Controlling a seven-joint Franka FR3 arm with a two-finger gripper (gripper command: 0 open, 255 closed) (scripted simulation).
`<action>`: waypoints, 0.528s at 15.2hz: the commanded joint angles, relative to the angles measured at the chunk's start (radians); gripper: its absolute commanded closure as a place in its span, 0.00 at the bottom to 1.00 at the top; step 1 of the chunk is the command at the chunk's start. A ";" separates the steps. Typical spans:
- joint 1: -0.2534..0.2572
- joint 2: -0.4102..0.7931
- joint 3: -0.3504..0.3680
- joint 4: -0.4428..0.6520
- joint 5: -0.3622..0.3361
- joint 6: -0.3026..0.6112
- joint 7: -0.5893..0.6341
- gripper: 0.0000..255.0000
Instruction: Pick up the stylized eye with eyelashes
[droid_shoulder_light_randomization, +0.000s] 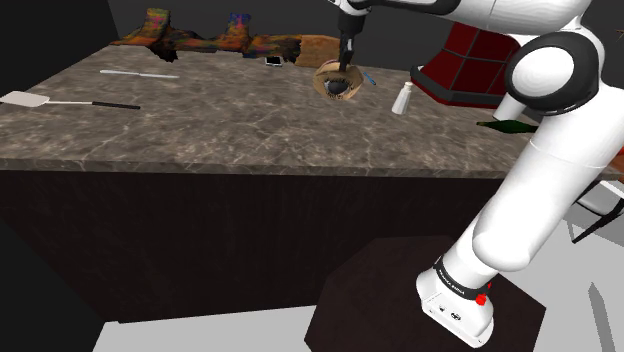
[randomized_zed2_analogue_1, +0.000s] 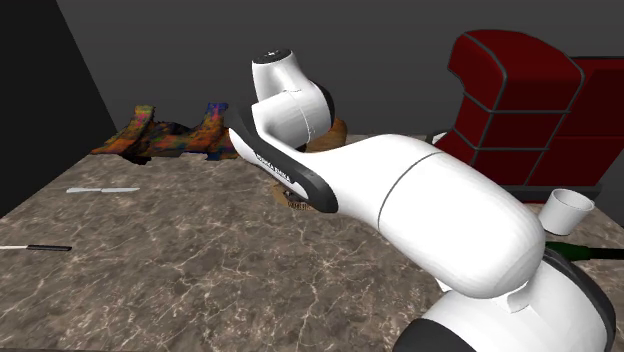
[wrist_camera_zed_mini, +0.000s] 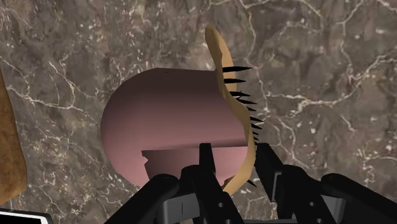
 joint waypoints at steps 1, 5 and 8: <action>-0.001 0.009 0.000 0.038 0.002 -0.027 -0.006 1.00; -0.001 0.030 -0.001 0.122 0.006 -0.088 -0.019 1.00; -0.002 0.051 -0.001 0.192 0.009 -0.136 -0.029 1.00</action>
